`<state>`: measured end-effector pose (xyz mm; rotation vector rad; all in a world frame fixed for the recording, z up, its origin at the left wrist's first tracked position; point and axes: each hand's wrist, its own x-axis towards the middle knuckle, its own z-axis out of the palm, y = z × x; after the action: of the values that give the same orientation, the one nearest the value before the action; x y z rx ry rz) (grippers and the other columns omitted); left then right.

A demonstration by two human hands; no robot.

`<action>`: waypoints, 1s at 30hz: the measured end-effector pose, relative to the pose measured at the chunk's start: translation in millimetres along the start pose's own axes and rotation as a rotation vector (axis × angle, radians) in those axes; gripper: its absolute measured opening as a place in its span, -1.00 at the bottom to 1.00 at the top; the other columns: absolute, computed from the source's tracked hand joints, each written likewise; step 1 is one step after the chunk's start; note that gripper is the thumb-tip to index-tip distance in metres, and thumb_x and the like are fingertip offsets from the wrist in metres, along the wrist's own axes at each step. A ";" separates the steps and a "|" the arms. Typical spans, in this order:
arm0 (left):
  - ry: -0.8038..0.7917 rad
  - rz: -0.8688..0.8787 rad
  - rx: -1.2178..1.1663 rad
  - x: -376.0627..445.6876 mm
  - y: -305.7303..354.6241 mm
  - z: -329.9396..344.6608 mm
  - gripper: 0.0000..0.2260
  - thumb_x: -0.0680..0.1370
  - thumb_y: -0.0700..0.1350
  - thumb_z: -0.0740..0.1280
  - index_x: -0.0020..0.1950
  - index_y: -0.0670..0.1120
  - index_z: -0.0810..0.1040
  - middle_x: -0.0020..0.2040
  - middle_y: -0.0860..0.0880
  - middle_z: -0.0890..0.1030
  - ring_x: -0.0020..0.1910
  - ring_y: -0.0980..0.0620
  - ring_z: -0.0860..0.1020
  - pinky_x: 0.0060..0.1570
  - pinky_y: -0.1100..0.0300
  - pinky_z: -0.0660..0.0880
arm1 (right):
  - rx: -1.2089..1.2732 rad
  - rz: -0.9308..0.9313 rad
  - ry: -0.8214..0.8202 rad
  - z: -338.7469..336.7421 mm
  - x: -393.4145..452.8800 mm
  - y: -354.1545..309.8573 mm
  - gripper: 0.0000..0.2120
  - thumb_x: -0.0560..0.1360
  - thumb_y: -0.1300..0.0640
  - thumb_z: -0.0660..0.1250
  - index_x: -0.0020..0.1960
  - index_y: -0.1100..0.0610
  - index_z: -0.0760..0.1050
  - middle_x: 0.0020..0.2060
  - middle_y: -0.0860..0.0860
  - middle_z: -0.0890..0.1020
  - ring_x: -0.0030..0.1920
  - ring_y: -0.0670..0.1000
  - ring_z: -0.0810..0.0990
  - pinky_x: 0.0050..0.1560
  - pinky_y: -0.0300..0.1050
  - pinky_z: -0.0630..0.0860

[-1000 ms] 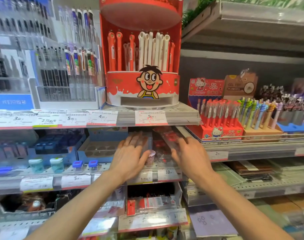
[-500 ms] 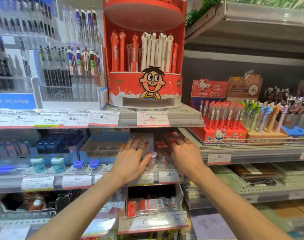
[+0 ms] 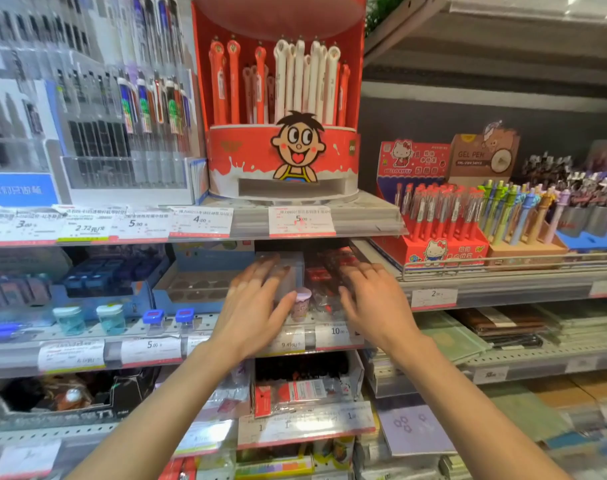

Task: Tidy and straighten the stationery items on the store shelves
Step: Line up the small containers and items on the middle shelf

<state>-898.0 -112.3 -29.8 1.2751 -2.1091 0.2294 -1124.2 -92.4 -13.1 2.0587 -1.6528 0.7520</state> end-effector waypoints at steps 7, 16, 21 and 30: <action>0.250 -0.086 -0.301 -65.3 7.8 -5.5 -0.67 0.60 0.02 0.26 0.33 -0.05 0.52 0.31 0.07 0.48 0.34 0.10 0.40 0.35 0.20 0.32 | 0.403 0.113 0.129 2.3 -80.1 -14.0 -0.75 0.58 0.10 0.31 0.25 0.05 0.52 0.09 -0.09 0.57 0.10 -0.07 0.52 0.12 -0.16 0.44; 0.133 -0.358 -0.439 -164.5 5.4 43.3 -0.79 0.57 0.00 0.28 0.21 0.10 0.51 0.11 0.19 0.49 0.08 0.24 0.50 0.06 0.46 0.34 | 0.566 0.358 -0.092 64.9 -161.2 -14.4 -0.82 0.57 0.05 0.32 0.16 0.01 0.56 -0.02 -0.16 0.58 -0.04 -0.13 0.59 -0.08 -0.19 0.49; -0.031 -0.454 -0.379 -189.3 0.6 85.8 -0.72 0.56 0.07 0.22 0.23 0.05 0.53 0.12 0.15 0.51 0.05 0.19 0.51 0.05 0.19 0.50 | 0.536 0.390 -0.232 88.4 -172.1 -8.5 -0.80 0.57 0.08 0.32 0.18 0.03 0.57 0.03 -0.10 0.57 -0.06 -0.12 0.57 -0.03 -0.13 0.57; -0.273 -0.310 -0.111 -161.7 6.4 117.2 -0.56 0.59 -0.06 0.24 0.47 0.06 0.33 0.45 0.08 0.31 0.42 0.05 0.33 0.13 0.11 0.54 | 0.335 0.125 -0.465 124.9 -137.9 -8.2 -0.61 0.57 0.12 0.26 0.40 0.08 0.43 0.38 0.01 0.39 0.41 0.03 0.34 0.42 -0.14 0.27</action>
<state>-904.7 -45.4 -217.9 1.6151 -2.0710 -0.2039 -1117.9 -61.3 -196.6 2.5314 -2.0311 0.6583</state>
